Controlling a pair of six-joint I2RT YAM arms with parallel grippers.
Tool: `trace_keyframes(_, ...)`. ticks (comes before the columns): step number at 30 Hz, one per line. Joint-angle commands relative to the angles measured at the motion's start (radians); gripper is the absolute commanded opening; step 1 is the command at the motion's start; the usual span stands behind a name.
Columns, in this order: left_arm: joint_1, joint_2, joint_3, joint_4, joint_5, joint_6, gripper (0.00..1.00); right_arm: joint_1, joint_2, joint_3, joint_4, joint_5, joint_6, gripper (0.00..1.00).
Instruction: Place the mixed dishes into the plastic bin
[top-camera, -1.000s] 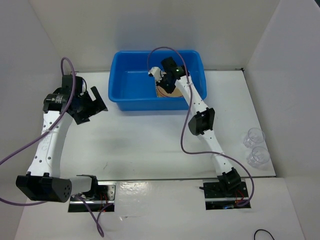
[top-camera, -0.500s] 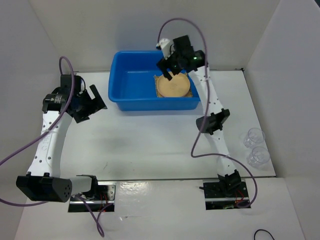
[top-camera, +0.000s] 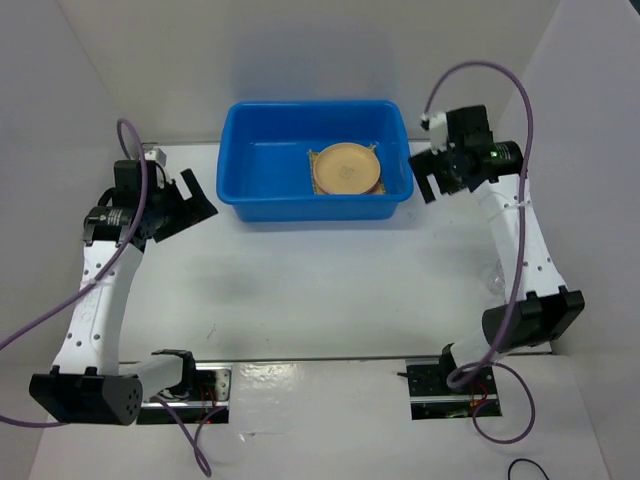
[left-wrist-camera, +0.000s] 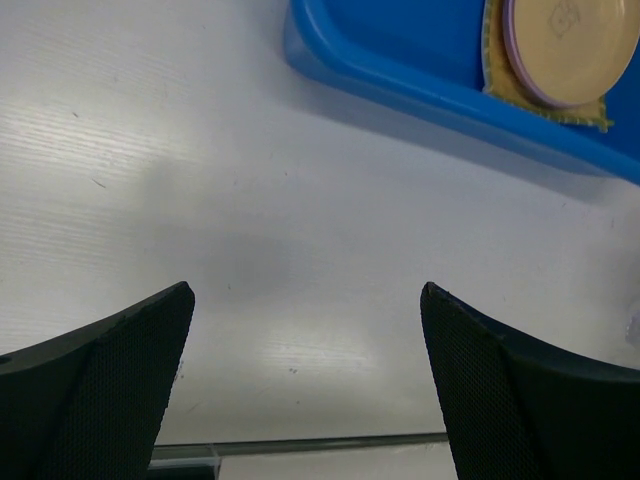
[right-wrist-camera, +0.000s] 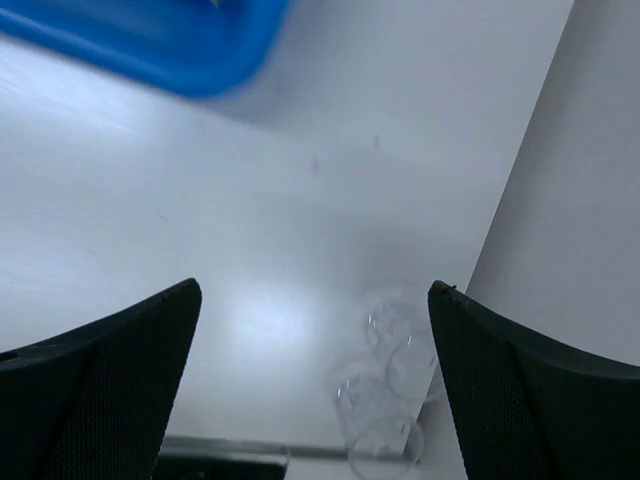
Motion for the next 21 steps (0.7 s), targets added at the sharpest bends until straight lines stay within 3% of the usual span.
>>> trace_keyframes(1, -0.004, 0.033, -0.018, 0.081, 0.126, 0.042, 1.00, -0.184, -0.040, -0.199, -0.033, 0.034, -0.010, 0.98)
trace_keyframes(4, -0.029, 0.093, -0.018, 0.107, 0.163, 0.042, 1.00, -0.358, -0.071, -0.325, -0.033, -0.048, -0.045, 0.97)
trace_keyframes(10, -0.047, 0.226, 0.049, 0.125, 0.244, 0.042, 1.00, -0.531, -0.128, -0.550, 0.088, 0.007, -0.120, 0.93)
trace_keyframes(21, -0.065, 0.283, 0.061, 0.125, 0.302, 0.033, 1.00, -0.737, -0.079, -0.617, 0.249, 0.065, -0.186, 0.92)
